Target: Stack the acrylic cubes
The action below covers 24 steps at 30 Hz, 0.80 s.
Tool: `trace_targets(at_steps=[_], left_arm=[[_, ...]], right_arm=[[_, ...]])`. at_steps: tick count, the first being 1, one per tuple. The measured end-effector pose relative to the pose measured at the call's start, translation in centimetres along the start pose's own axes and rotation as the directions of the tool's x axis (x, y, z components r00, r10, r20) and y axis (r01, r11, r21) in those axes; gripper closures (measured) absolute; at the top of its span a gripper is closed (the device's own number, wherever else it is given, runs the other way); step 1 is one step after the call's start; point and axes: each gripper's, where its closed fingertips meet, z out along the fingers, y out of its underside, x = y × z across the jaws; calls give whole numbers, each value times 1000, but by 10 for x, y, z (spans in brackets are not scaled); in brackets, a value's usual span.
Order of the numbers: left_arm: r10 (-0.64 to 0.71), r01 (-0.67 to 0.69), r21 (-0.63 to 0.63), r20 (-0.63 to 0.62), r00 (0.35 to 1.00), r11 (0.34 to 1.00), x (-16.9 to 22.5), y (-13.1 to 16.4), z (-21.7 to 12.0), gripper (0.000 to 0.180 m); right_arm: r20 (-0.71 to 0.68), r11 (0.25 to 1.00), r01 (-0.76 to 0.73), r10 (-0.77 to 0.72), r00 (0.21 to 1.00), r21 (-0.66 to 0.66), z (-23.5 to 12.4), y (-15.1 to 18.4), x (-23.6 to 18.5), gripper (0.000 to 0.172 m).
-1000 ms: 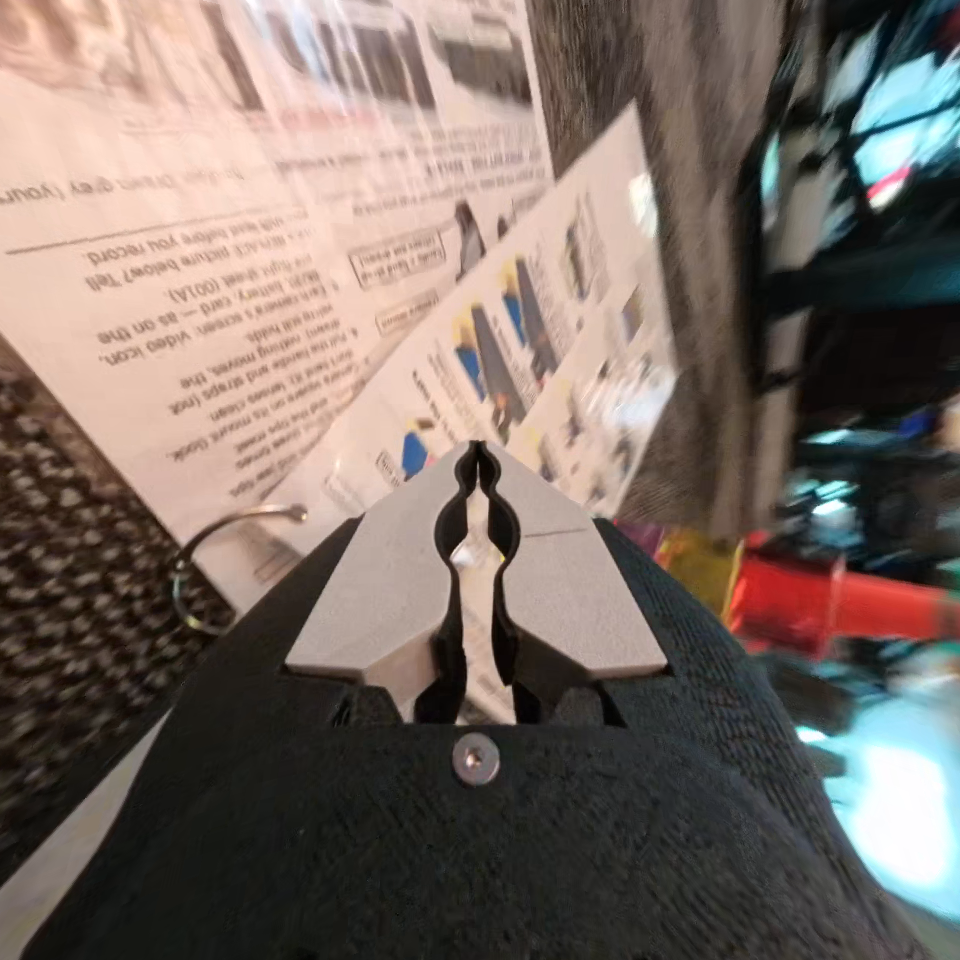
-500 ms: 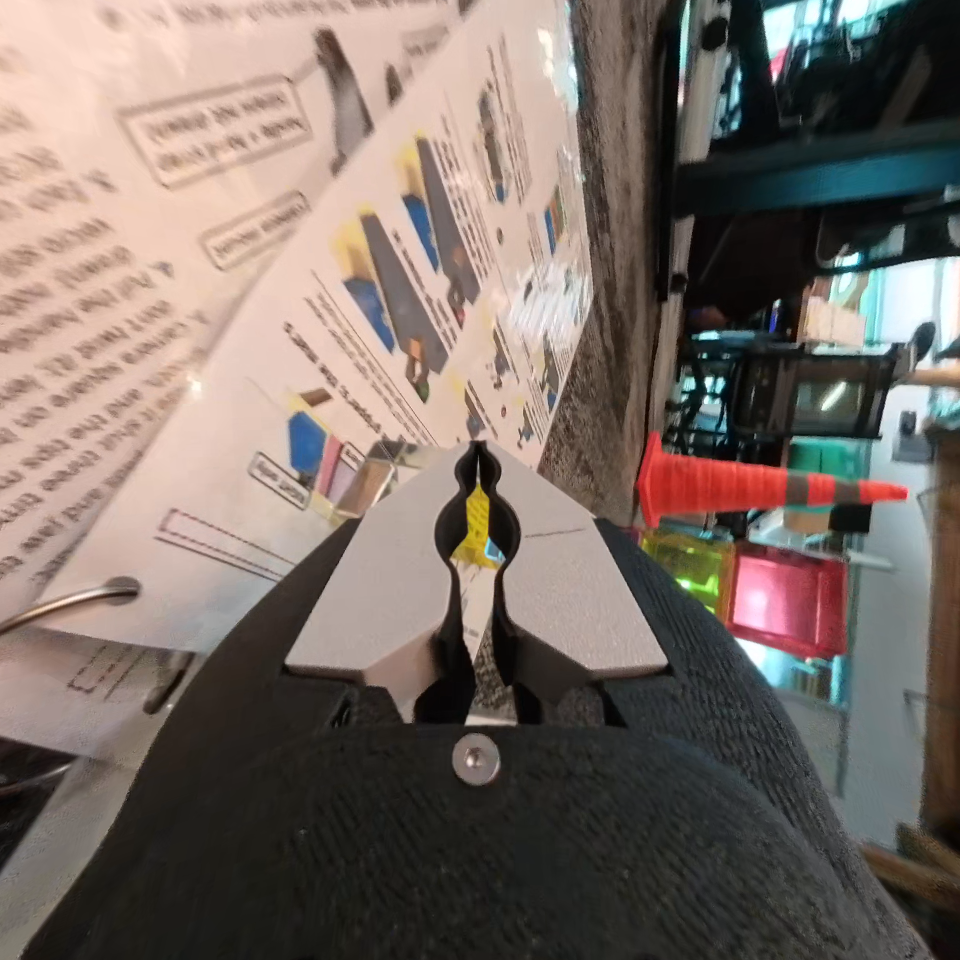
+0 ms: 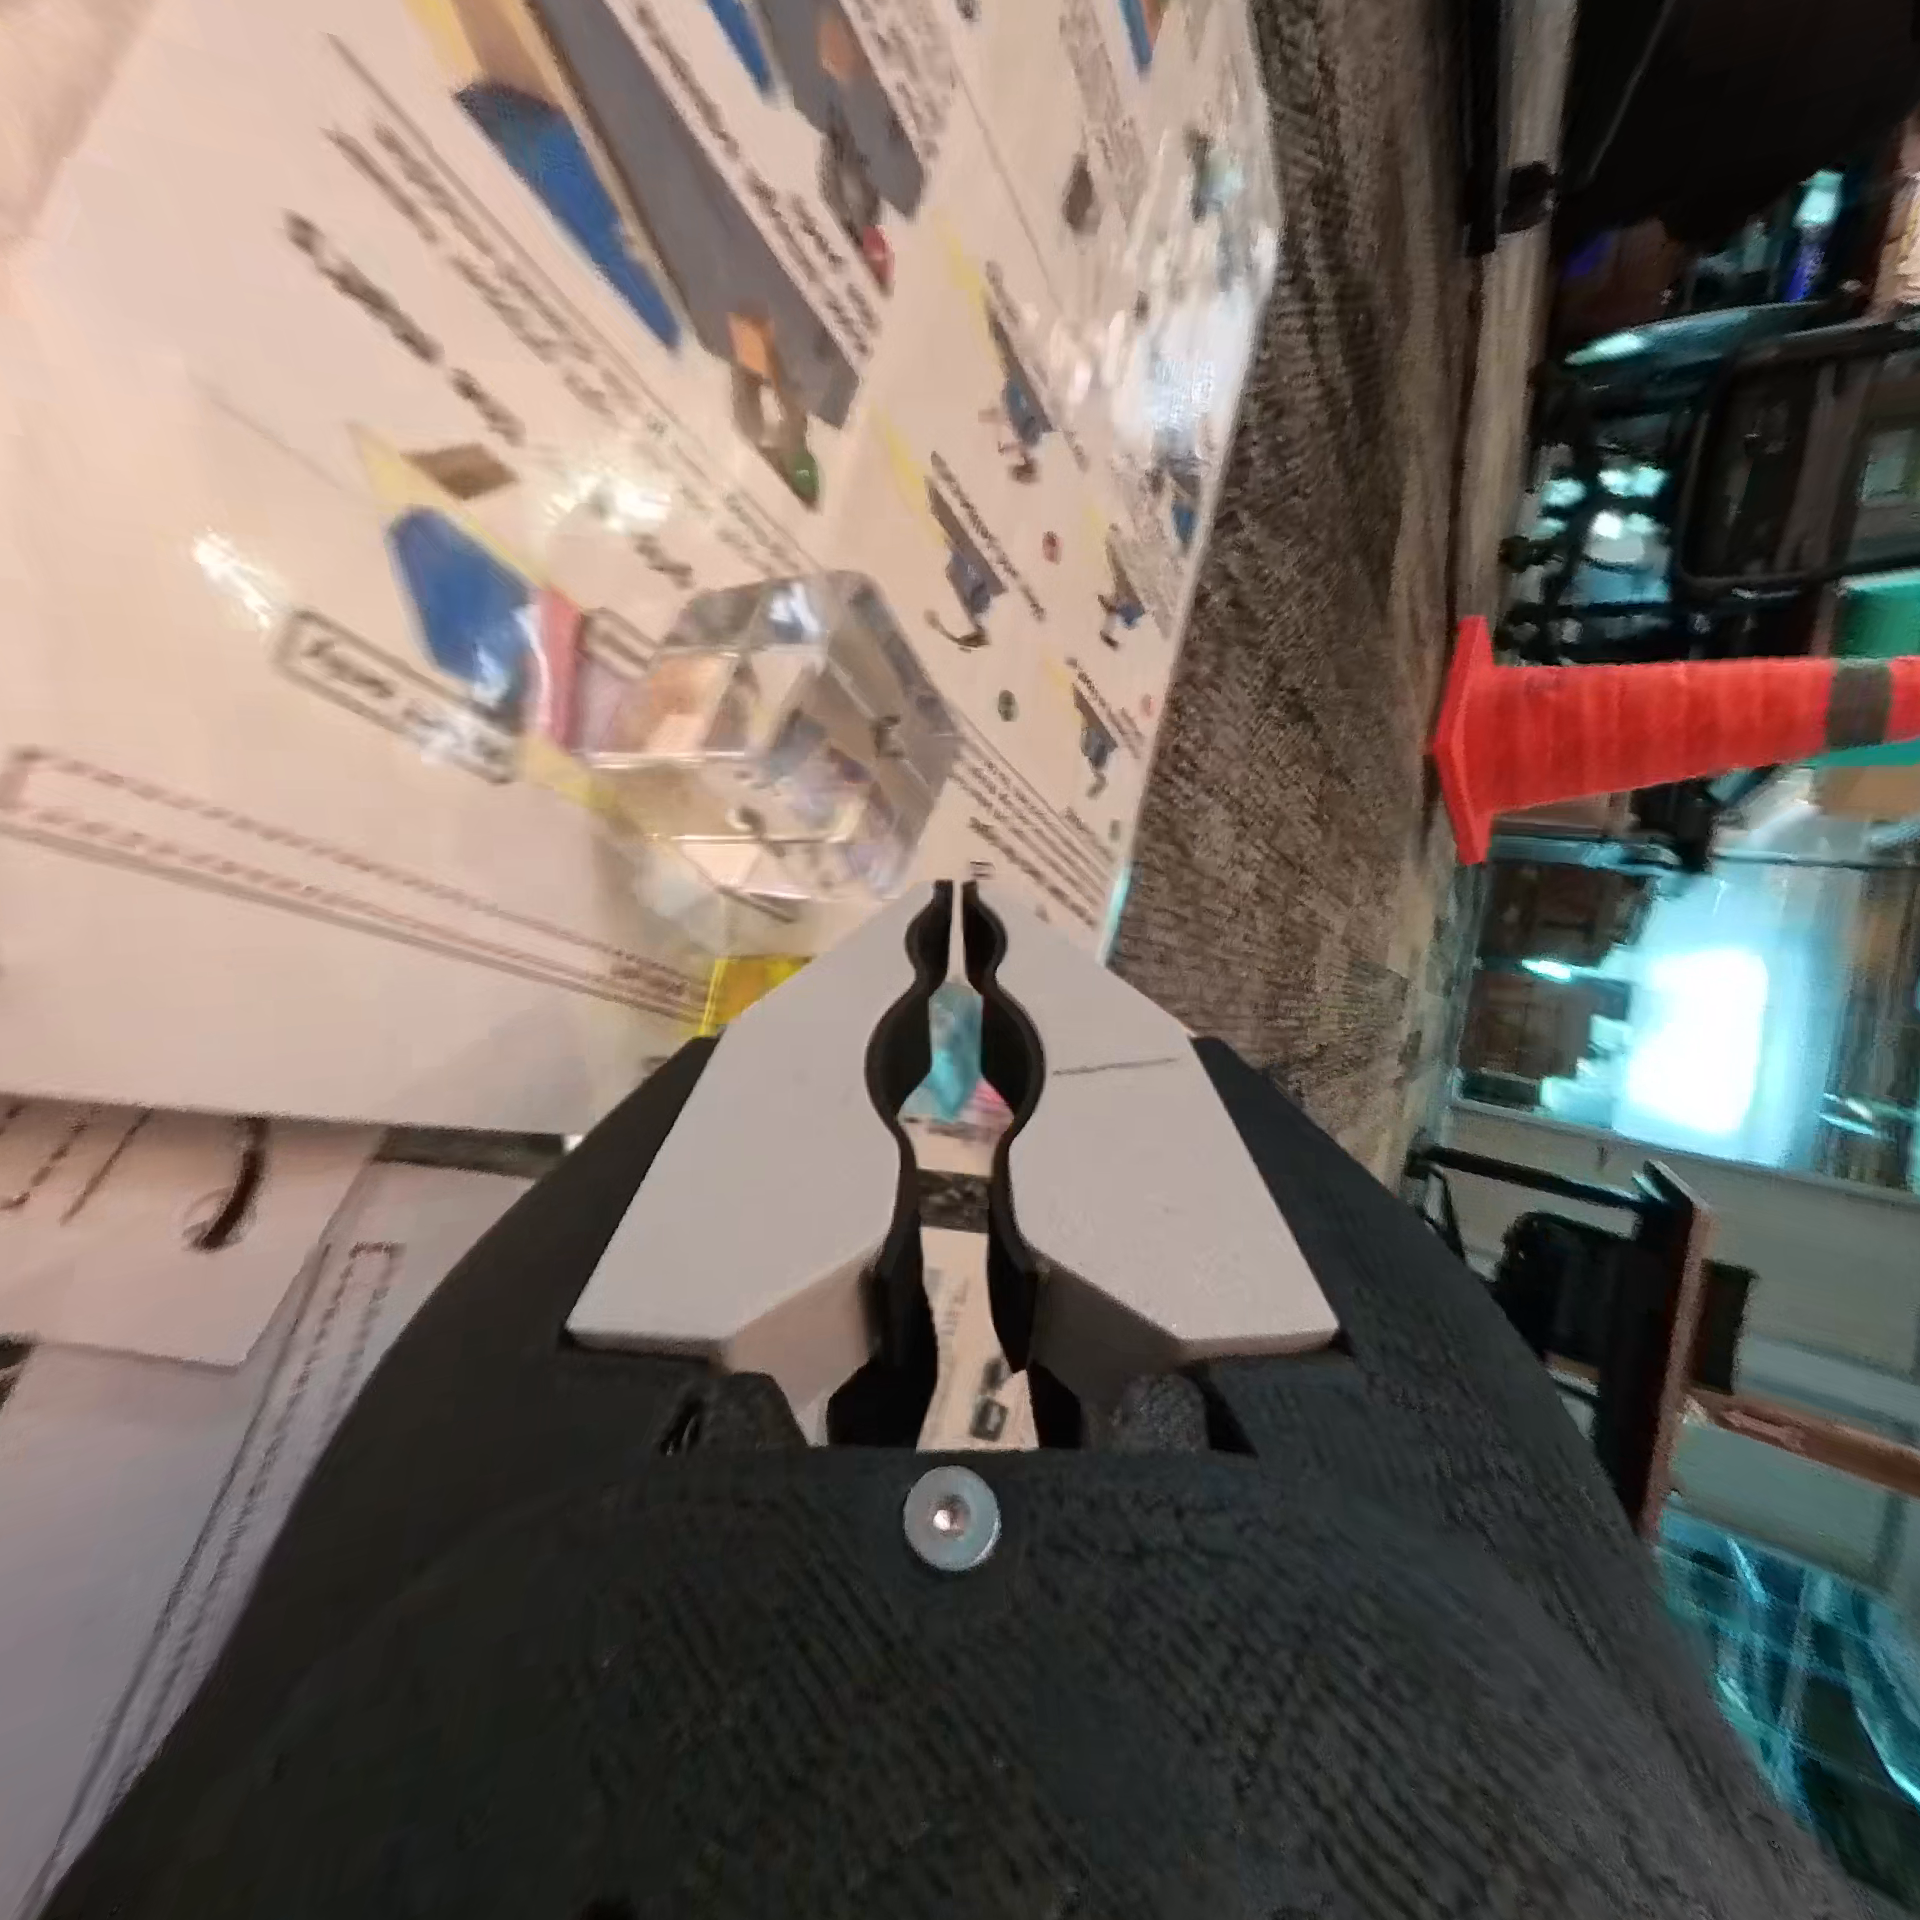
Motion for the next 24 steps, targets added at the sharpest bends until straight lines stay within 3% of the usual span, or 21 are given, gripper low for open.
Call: trace_targets(at_steps=[5,9,11,14,16,18,21,24], left_arm=[[-6,6,2,1,1000,1000,-1,0,-1,180],[-11,11,6,0,1000,1000,-1,-1,-2,180],[-13,13,6,-1,1000,1000,-1,-1,-1,180],[-6,6,-3,-3,1000,1000,0,0,0,180],[2,-2,-11,-5,1000,1000,1,2,2,180],[7,-7,-18,-7,1000,1000,2,2,3,180],[10,-10,-26,-8,1000,1000,2,4,4,180],[12,-12,-30,-6,1000,999,2,4,4,180]], right_arm=[[220,992,-28,0,976,127,-19,-8,-36,150],[367,946,-311,258,894,92,-24,3,-38,137],[379,876,-482,437,816,26,-19,18,-28,131],[365,698,-709,690,625,-105,-7,38,-16,116],[371,593,-796,772,517,-124,-2,40,-9,116],[365,533,-832,813,453,-155,4,43,-7,118],[351,526,-825,827,440,-206,12,48,-11,121],[340,557,-807,810,478,-193,6,49,-10,132]])
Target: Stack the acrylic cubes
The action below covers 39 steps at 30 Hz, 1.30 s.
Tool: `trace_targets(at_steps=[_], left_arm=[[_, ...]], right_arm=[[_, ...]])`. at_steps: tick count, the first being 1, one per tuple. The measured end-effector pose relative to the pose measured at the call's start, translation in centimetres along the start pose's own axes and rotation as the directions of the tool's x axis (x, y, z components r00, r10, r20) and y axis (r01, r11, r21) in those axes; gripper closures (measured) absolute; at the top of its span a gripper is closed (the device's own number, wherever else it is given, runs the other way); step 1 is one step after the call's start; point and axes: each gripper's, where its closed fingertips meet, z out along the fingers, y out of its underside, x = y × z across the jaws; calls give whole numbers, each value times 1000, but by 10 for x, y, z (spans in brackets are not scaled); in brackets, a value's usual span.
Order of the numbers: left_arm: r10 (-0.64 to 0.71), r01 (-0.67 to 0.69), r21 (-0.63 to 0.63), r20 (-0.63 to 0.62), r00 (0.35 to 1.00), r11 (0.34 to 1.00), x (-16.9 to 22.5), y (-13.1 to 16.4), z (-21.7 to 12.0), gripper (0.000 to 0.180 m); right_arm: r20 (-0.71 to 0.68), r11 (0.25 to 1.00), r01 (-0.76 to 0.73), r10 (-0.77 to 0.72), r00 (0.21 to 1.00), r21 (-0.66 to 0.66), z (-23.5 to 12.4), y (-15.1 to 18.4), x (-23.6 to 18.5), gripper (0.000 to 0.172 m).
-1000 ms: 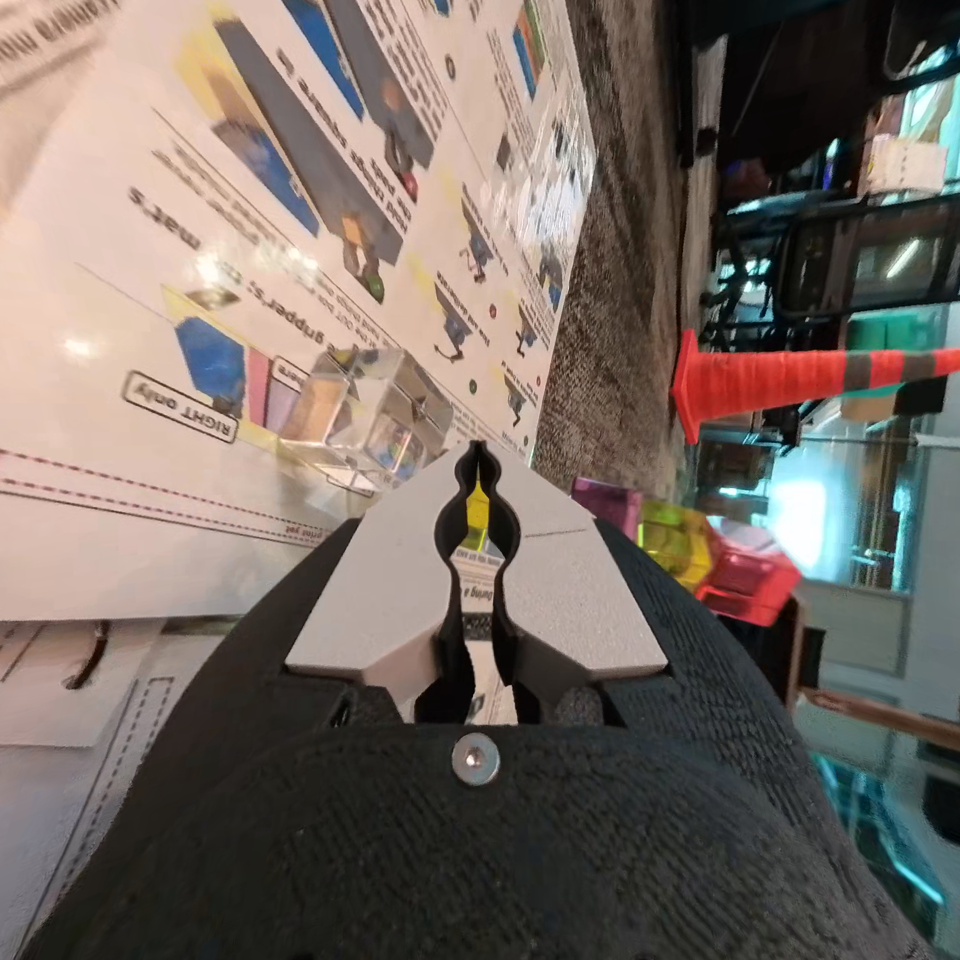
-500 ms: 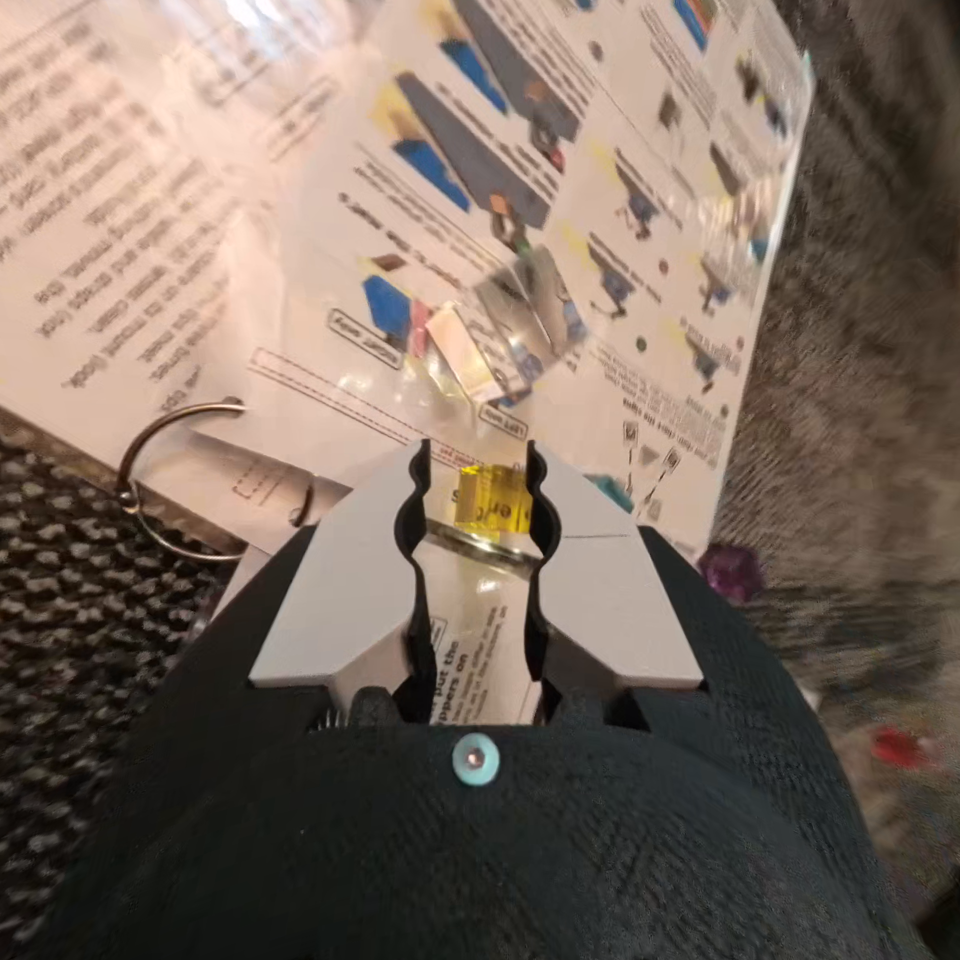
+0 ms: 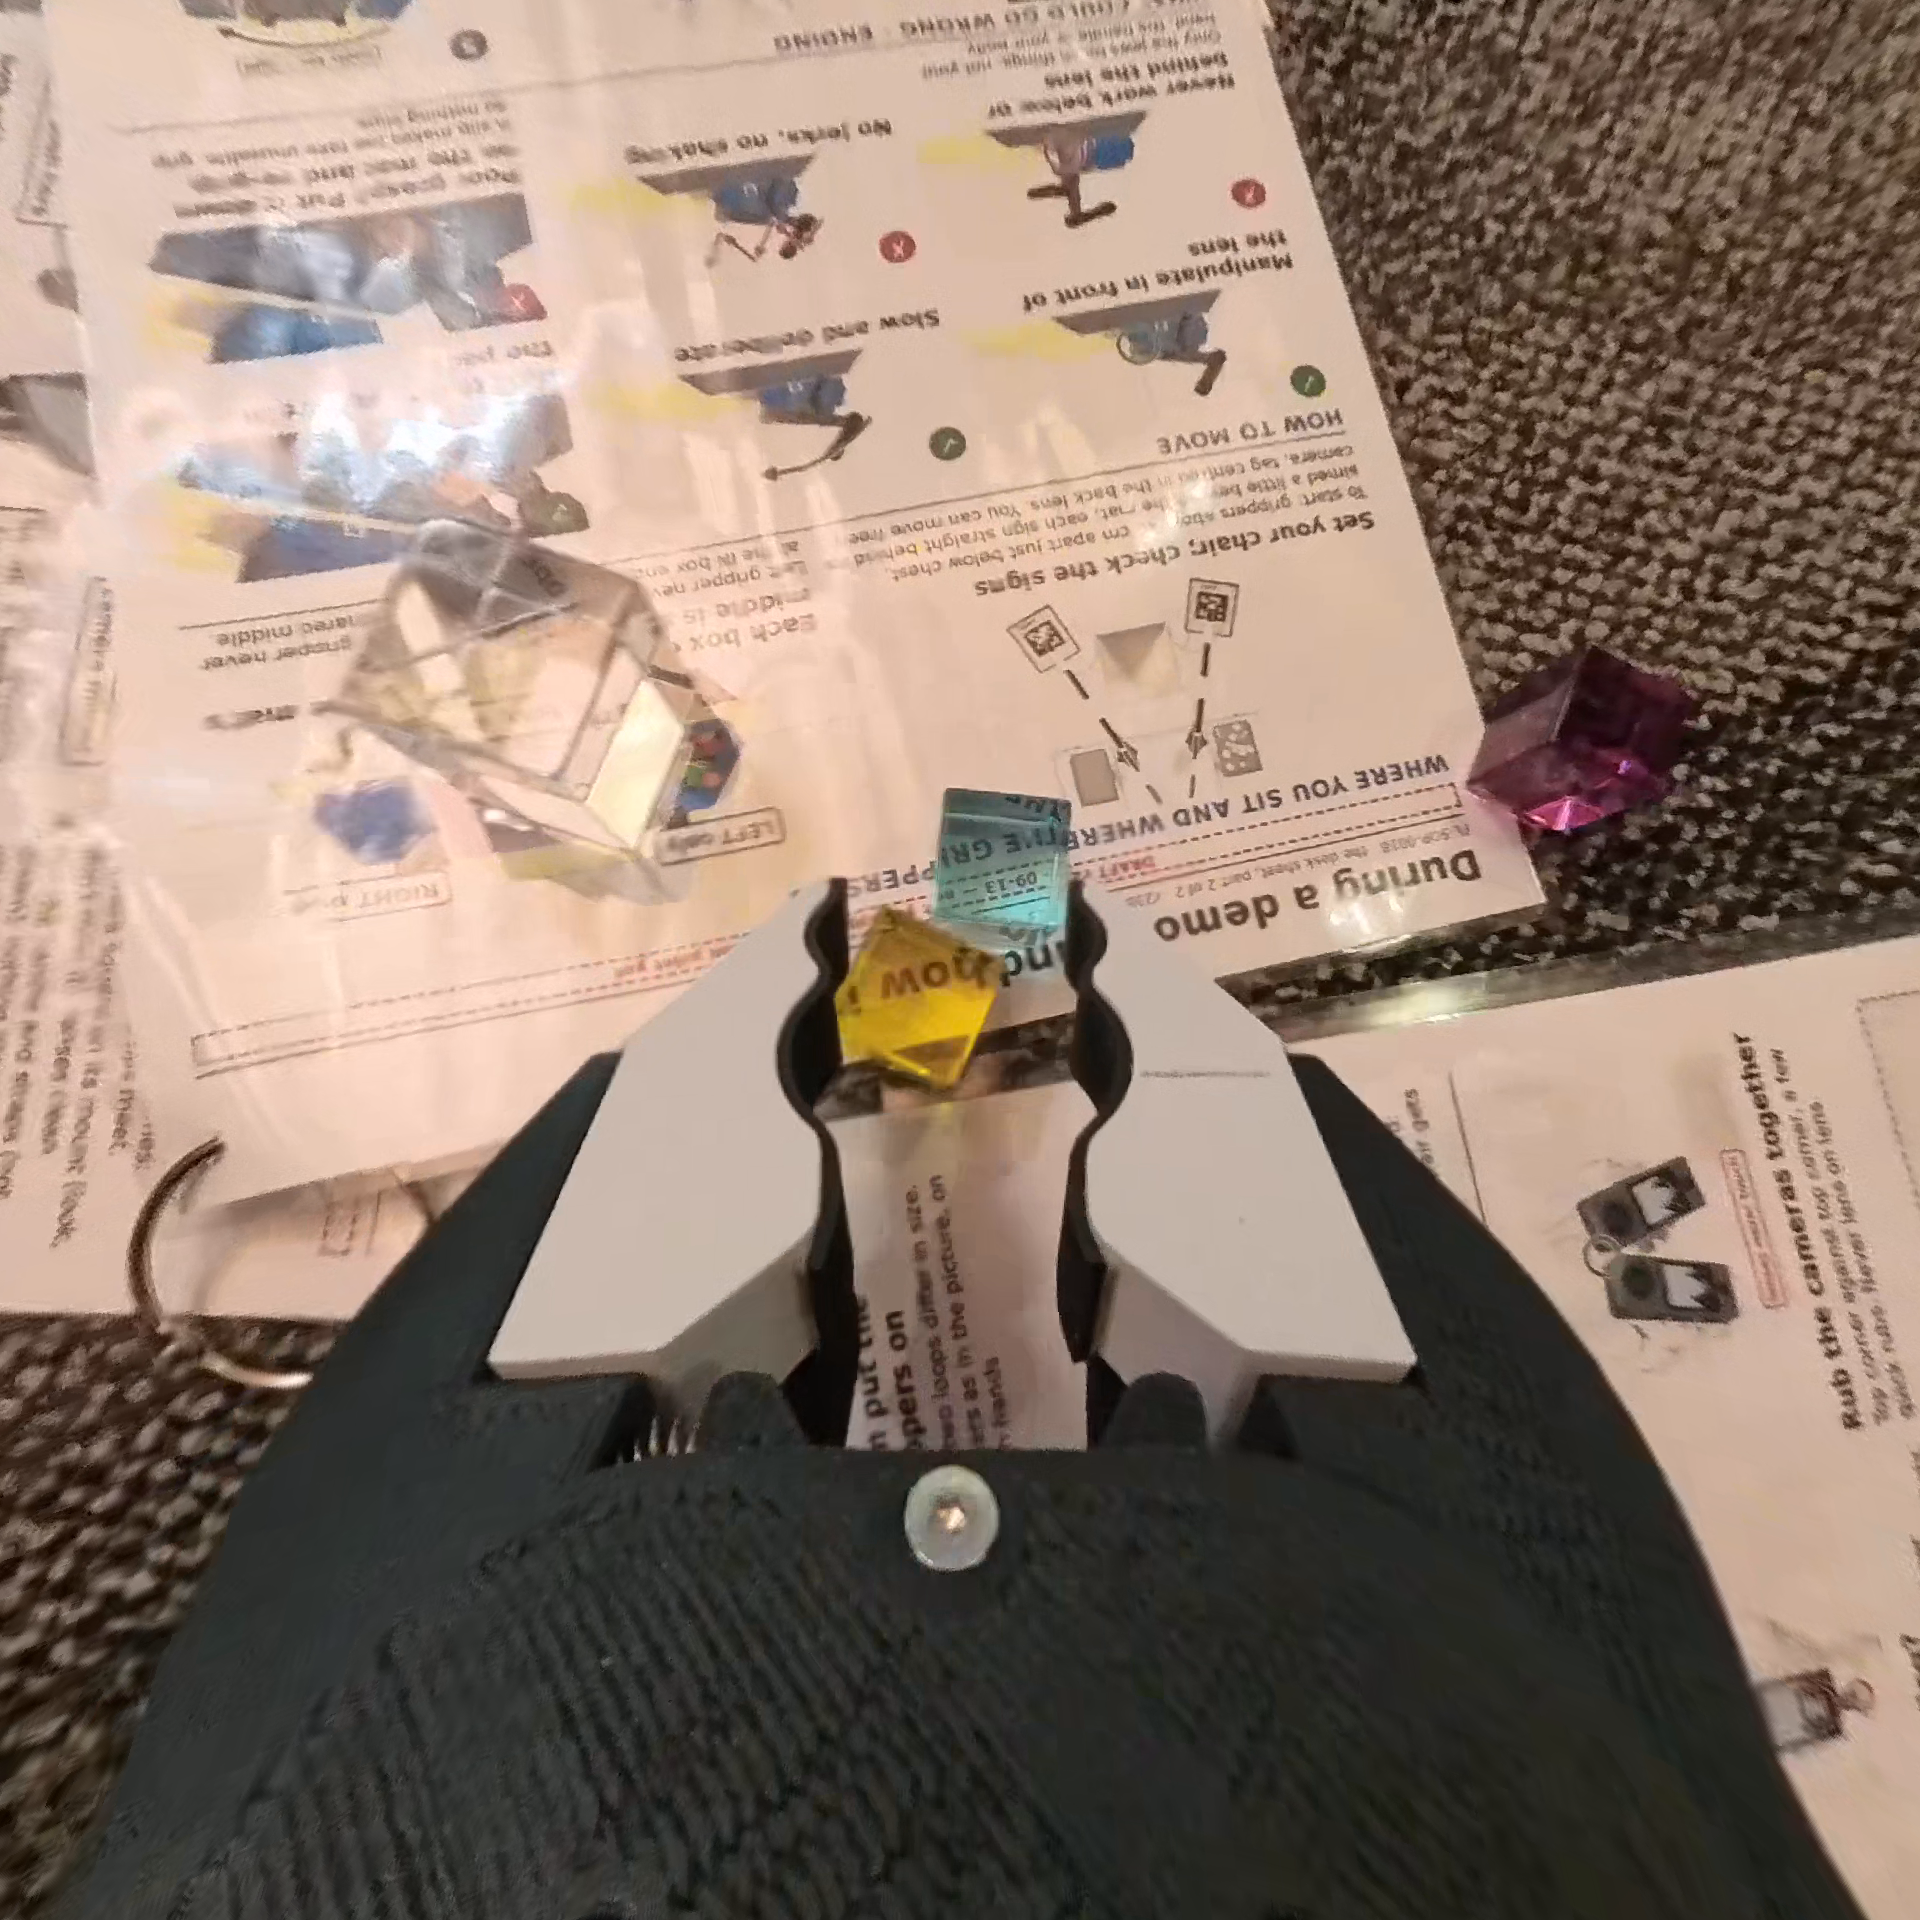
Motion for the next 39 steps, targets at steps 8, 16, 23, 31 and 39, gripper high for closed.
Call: trace_targets(at_steps=[8,16,23,31,39], left_arm=[[3,-3,-9,2,1000,1000,0,1,2,180],[-3,3,-5,1,1000,1000,0,0,1,180],[-5,5,-2,-3,1000,1000,0,0,1,180],[1,-1,-5,-6,1000,1000,1,1,2,180],[1,-1,-10,-7,1000,1000,1,2,3,180]], right_arm=[[74,997,63,-59,995,-49,-10,22,-16,119],[130,990,134,-129,983,-31,-8,15,-31,145],[224,972,163,-199,954,169,-20,-39,-67,147],[261,966,177,-224,939,190,-11,-59,-80,147],[248,968,210,-238,939,135,4,-56,-81,146]])
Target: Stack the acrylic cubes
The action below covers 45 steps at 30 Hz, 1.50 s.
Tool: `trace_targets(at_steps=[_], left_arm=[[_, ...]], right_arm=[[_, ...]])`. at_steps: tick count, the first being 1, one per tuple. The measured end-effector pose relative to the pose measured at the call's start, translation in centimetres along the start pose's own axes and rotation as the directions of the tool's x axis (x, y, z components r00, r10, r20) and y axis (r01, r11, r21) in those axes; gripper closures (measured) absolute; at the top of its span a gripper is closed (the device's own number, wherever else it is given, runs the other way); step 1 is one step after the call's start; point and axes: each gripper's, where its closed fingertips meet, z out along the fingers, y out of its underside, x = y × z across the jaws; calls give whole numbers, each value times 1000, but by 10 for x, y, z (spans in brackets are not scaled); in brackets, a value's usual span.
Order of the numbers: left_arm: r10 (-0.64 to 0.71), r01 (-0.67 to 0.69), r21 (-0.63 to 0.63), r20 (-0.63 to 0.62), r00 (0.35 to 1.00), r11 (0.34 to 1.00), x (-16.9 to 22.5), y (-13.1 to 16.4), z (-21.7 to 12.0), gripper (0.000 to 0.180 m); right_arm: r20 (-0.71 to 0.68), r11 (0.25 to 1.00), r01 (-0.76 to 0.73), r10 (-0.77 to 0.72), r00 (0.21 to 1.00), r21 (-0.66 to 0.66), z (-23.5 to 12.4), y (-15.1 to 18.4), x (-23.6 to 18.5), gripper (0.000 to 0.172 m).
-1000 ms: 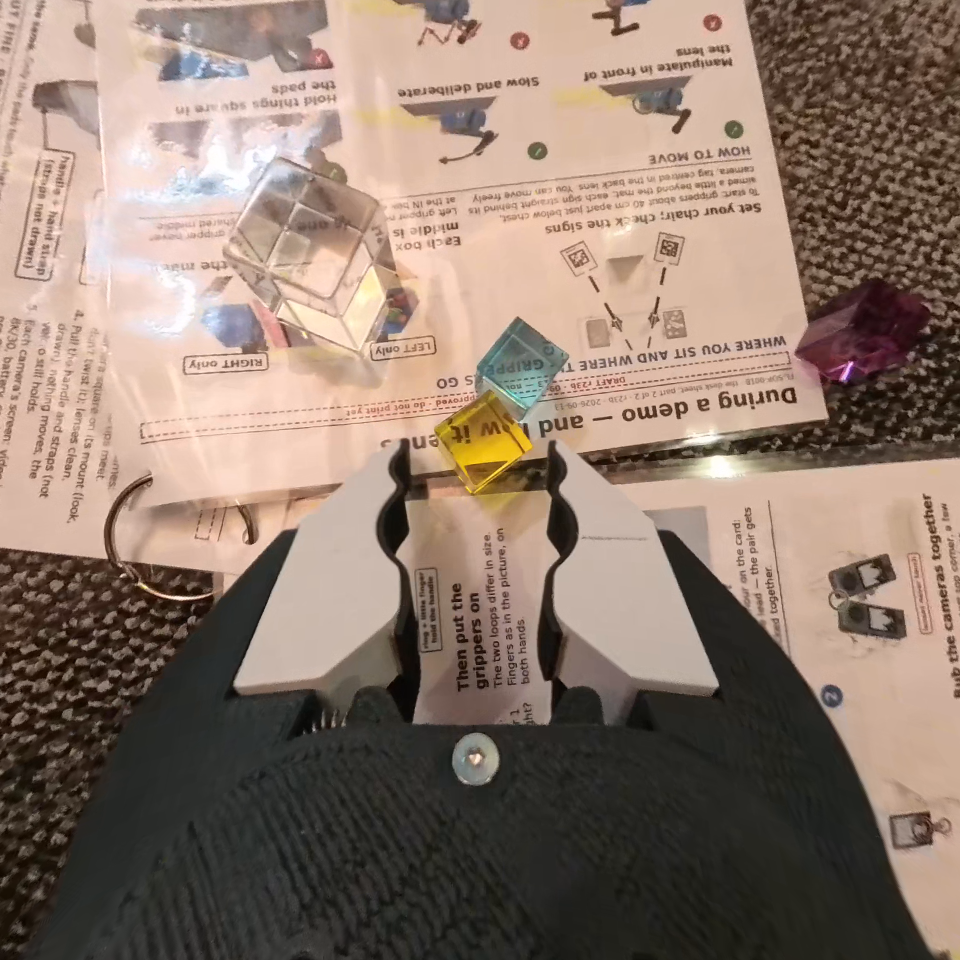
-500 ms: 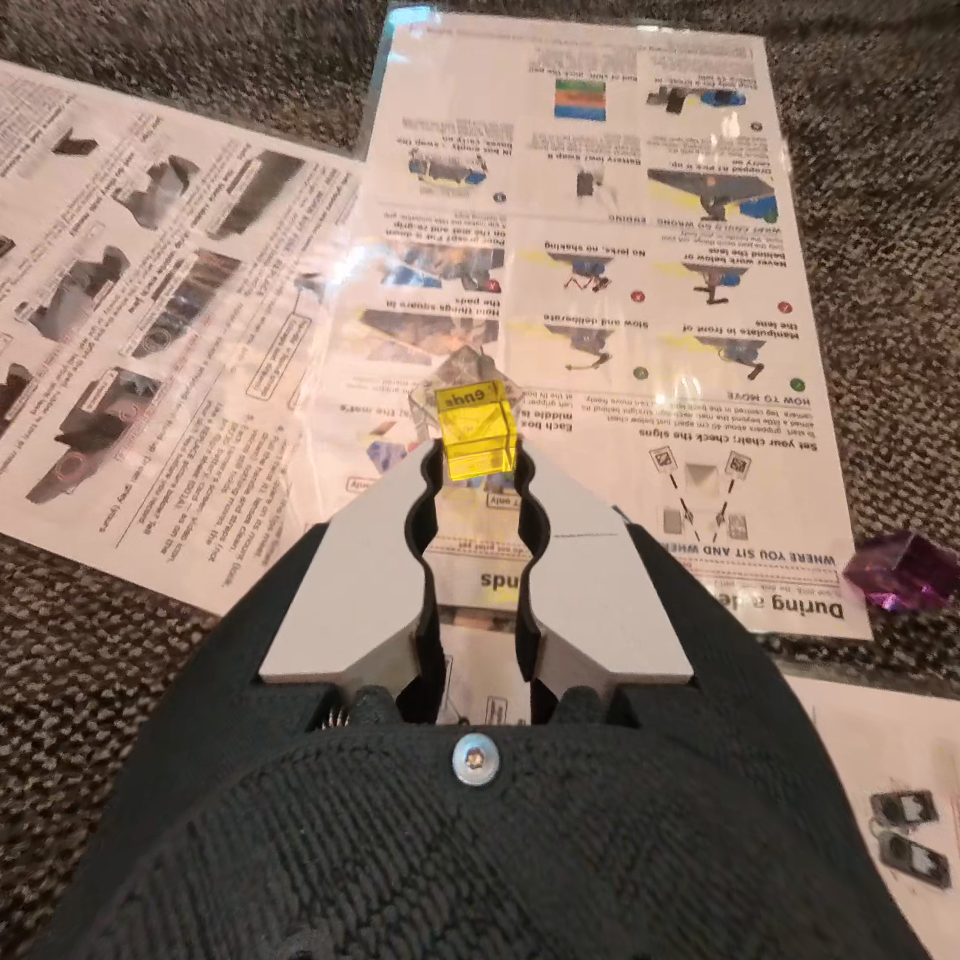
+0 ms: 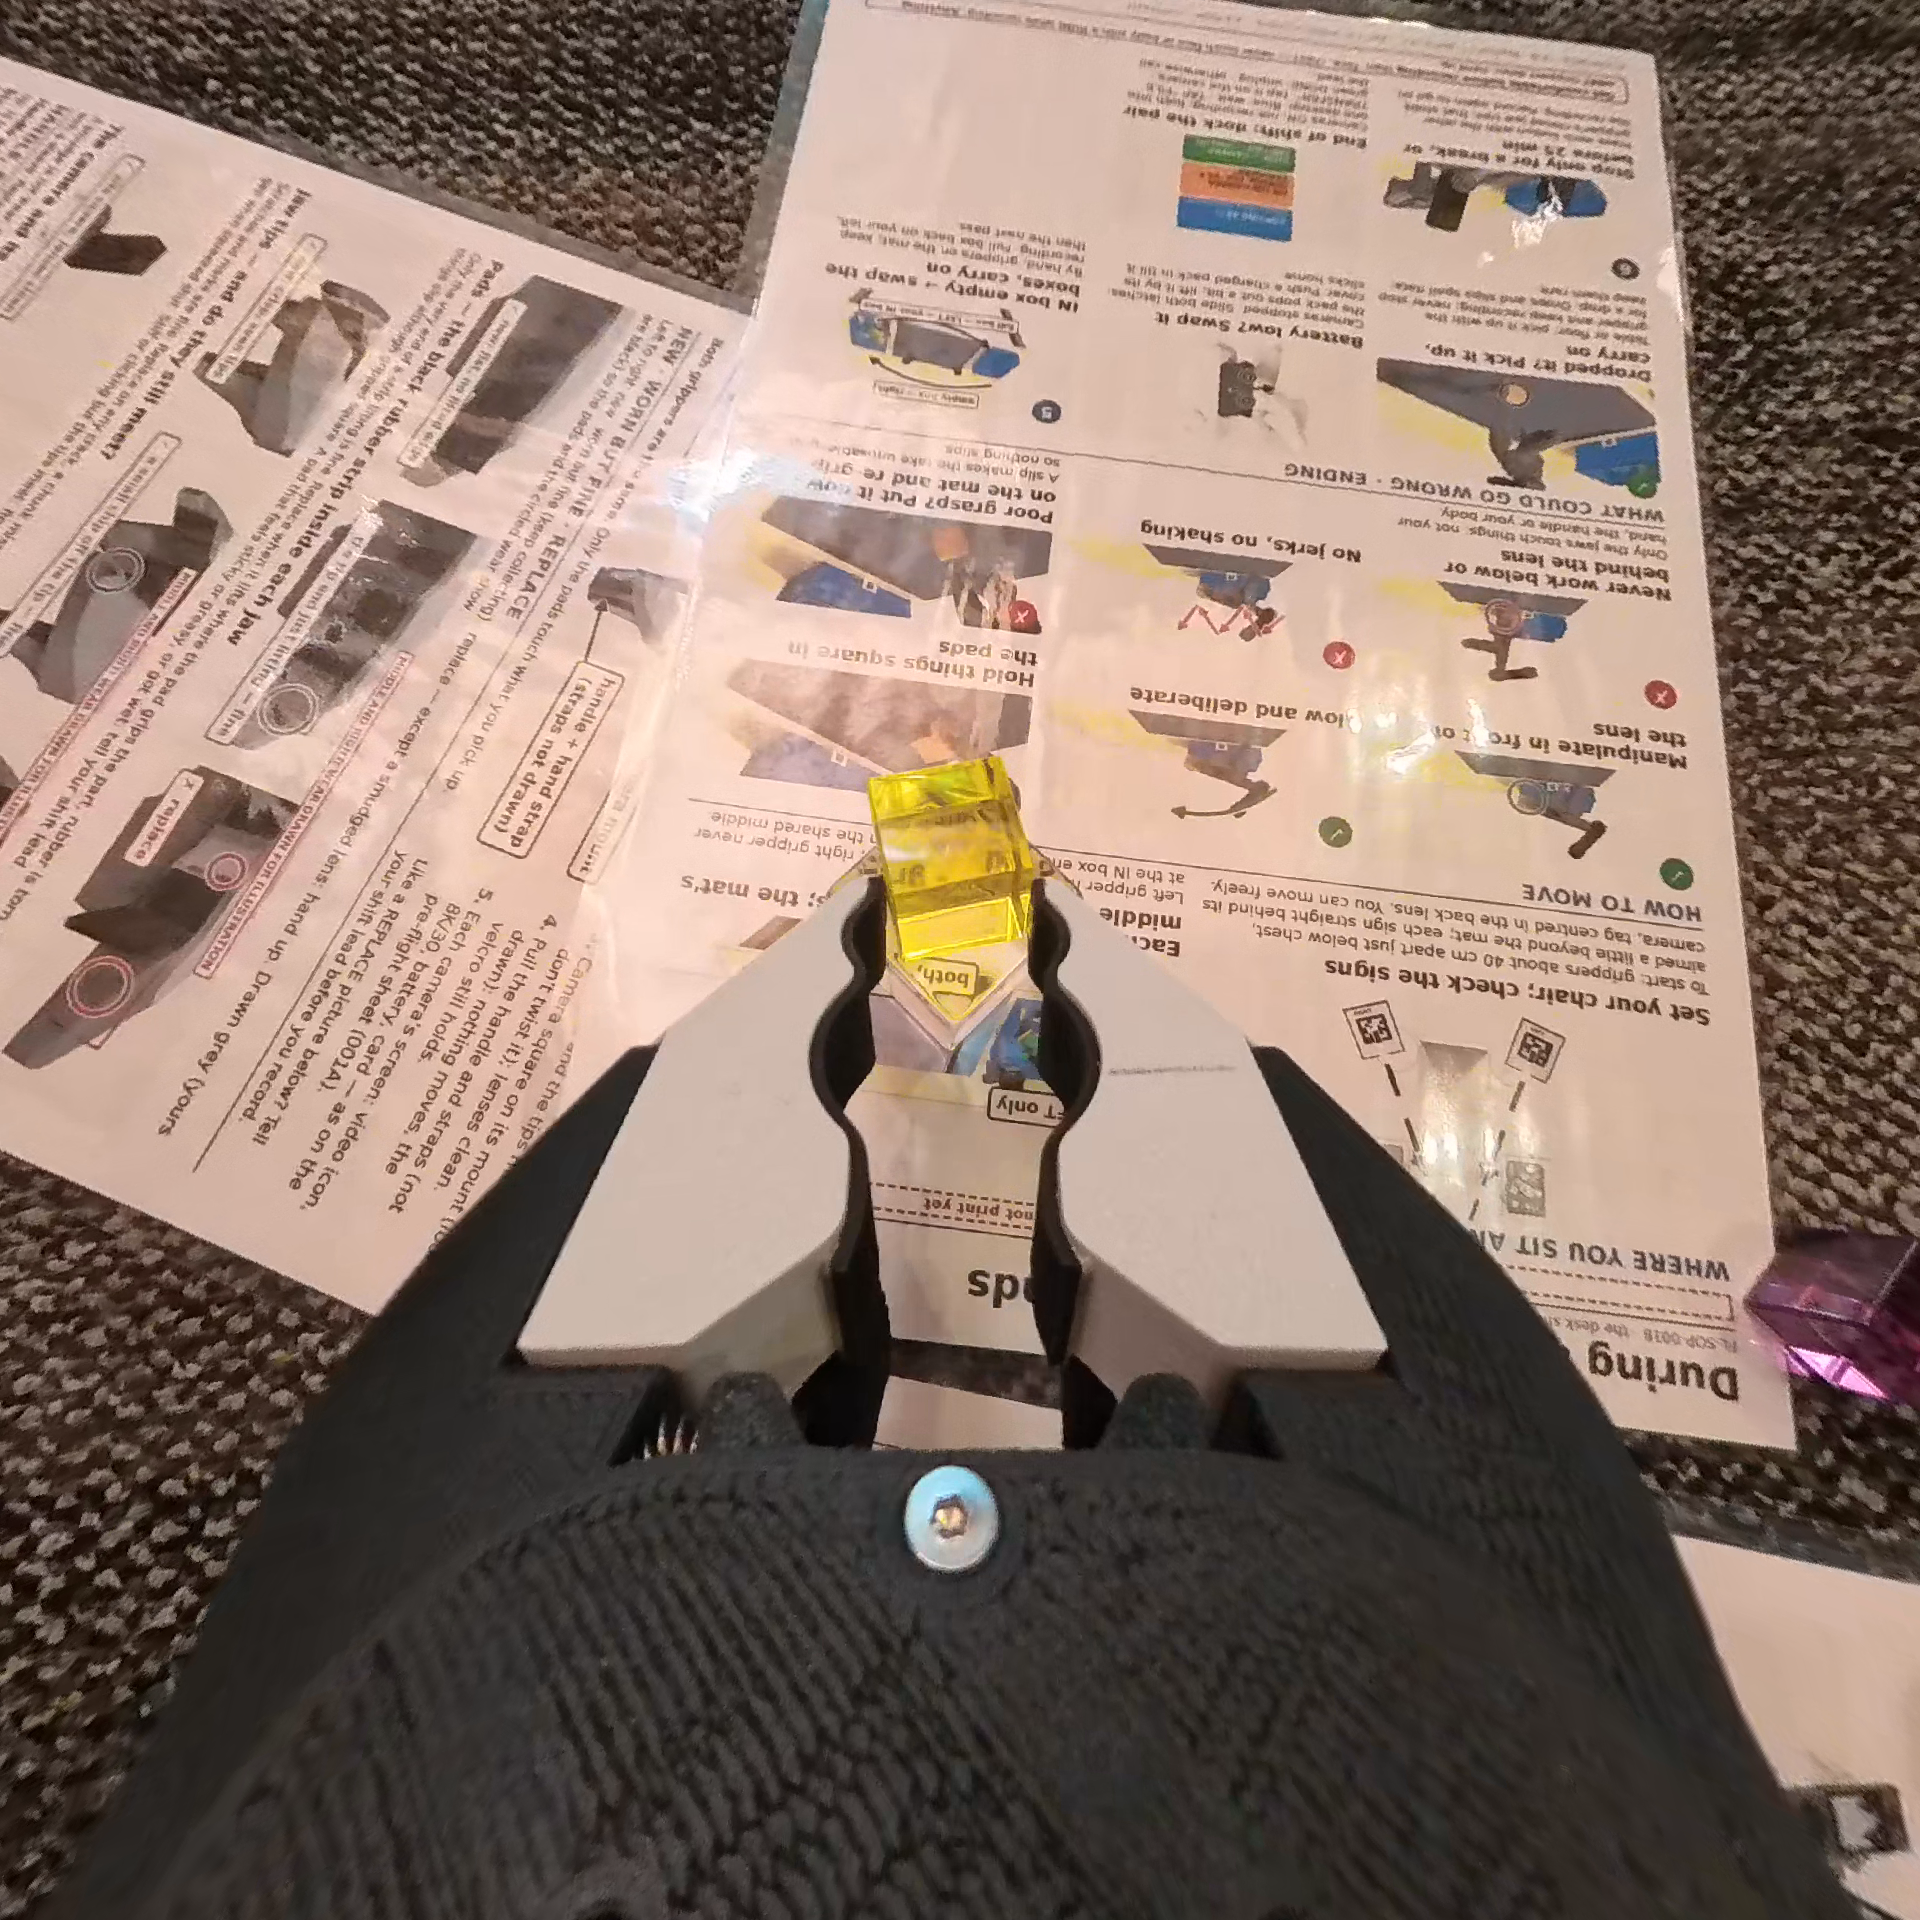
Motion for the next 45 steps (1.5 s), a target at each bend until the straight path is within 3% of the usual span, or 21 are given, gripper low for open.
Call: trace_targets(at_steps=[7,22,26,32,37,45], left_arm=[[1,-1,-3,-1,1000,1000,0,0,1,180],[-3,3,-1,0,1000,1000,0,0,0,180],[-3,3,-1,-1,1000,1000,0,0,1,180],[-1,1,-6,-4,1000,1000,0,1,1,180],[3,-3,-10,-4,1000,1000,1,2,2,180],[1,-2,-12,-4,1000,1000,0,2,2,180]], right_arm=[[1,1000,-14,14,1000,-5,0,4,2,136],[-66,996,-64,68,995,67,-22,11,25,133],[-4,989,-123,124,992,84,-25,17,21,124],[41,989,-114,111,993,95,-8,-7,2,116],[-19,994,-108,109,994,32,6,-5,6,127],[-36,997,-78,78,996,14,0,2,4,145]])
